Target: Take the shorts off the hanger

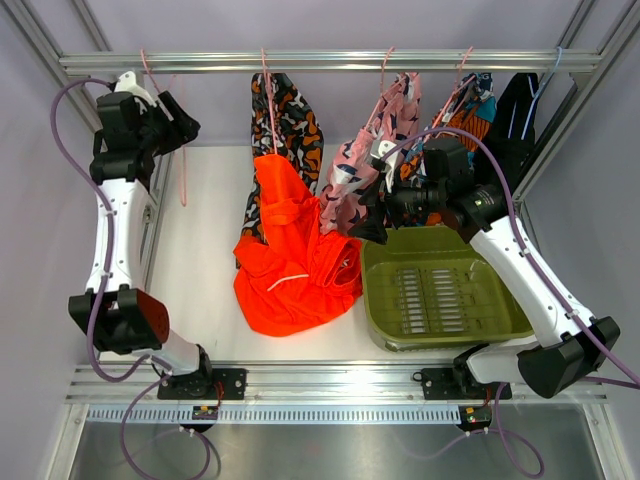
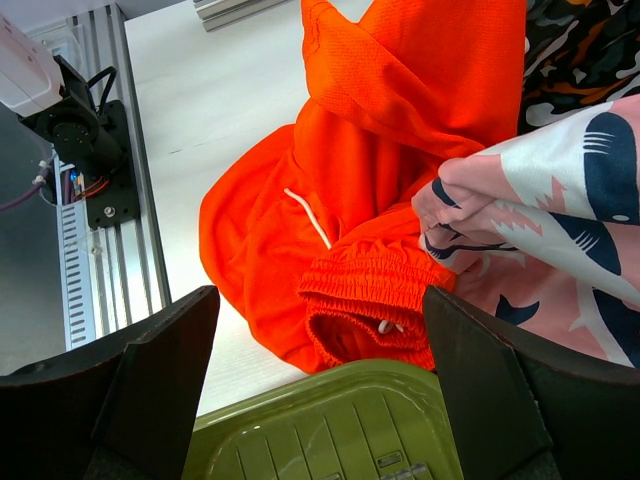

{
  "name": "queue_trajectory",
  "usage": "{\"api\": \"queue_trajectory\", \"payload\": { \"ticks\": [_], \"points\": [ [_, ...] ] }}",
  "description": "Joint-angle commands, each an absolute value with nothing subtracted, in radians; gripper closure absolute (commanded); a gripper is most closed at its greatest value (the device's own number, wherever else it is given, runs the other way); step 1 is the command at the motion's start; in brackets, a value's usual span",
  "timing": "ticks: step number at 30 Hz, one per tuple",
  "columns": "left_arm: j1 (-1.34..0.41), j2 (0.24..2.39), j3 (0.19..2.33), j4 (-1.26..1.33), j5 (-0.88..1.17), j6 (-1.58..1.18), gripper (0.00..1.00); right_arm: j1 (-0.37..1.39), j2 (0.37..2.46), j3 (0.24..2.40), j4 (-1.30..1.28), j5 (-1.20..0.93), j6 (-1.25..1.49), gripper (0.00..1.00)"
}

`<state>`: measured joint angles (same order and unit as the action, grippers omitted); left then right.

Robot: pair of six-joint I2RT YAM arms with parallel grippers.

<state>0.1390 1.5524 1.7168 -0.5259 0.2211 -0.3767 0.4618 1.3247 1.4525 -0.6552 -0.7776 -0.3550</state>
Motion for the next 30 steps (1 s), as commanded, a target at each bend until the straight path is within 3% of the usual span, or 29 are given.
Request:
{"api": "queue_trajectory", "payload": {
  "ticks": [1,6,13,21,24,26,30],
  "points": [
    [0.141,1.454,1.7,-0.41,0.222,-0.364,0.29,0.454,1.31,1.457,-0.635,-0.799,-0.357,0.08],
    [0.14,1.329,1.602,-0.327,0.204,-0.333,0.01,0.453,1.322,1.474,-0.661,-0.84,-0.377,0.08],
    [0.14,1.056,1.396,-0.293,0.261,-0.244,0.01,0.454,1.384,1.538,-0.767,-0.939,-0.449,0.07],
    [0.14,0.767,1.134,-0.34,0.36,-0.307,0.01,0.537,1.454,1.58,-1.035,-0.99,-0.912,0.06],
    [0.141,0.671,1.046,-0.374,0.383,-0.331,0.01,0.604,1.44,1.527,-0.896,-0.873,-0.862,0.07],
    [0.141,0.628,0.994,-0.385,0.391,-0.351,0.01,0.665,1.433,1.497,-0.641,-0.684,-0.69,0.07],
    [0.14,0.543,0.917,-0.406,0.426,-0.422,0.01,0.725,1.5,1.514,-0.385,-0.505,-0.578,0.0]
  ]
}}
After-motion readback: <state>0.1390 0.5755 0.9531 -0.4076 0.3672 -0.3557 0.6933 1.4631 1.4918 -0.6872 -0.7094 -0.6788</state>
